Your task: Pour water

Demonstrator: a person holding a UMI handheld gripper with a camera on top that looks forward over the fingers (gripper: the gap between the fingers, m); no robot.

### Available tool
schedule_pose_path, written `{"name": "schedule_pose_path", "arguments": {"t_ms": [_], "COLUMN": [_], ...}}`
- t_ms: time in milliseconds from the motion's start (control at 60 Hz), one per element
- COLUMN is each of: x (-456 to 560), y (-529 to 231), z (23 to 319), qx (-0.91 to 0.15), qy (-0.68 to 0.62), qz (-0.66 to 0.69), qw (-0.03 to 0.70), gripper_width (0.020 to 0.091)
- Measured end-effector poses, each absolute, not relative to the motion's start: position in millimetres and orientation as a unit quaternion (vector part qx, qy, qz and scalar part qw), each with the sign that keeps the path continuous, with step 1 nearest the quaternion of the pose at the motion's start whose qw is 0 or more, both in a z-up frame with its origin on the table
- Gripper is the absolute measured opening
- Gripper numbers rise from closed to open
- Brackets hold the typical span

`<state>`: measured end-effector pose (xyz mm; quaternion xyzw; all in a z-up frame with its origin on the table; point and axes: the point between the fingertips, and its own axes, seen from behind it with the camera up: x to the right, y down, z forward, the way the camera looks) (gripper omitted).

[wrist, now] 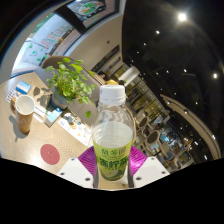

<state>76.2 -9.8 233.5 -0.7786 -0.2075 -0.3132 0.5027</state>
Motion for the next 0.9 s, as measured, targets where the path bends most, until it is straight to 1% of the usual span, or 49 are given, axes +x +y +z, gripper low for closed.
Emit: {"name": "schedule_pose_path", "arguments": {"t_ms": [117,183,283,367,483,583,667,800,900], "x": [38,15,-15,-28,-46,-65,-77,-83,-82], "y": [19,32,47,56,64,67,70,70,66], "z": [255,257,247,230,220,222,220,216,216], "qx": [-0.726,-0.691,-0.633,-0.586,-0.51,-0.449,-0.424,-0.416,-0.446], "qy": [-0.307,-0.365,-0.451,-0.511,-0.579,-0.614,-0.629,-0.639,-0.628], "qz": [-0.395,-0.439,-0.498,-0.536,-0.579,-0.603,-0.609,-0.609,-0.592], "qw": [0.472,0.444,0.385,0.328,0.263,0.242,0.23,0.217,0.237], "gripper_width": [0.0392,0.0391,0.0391,0.0391,0.0391,0.039,0.039,0.0391,0.0392]}}
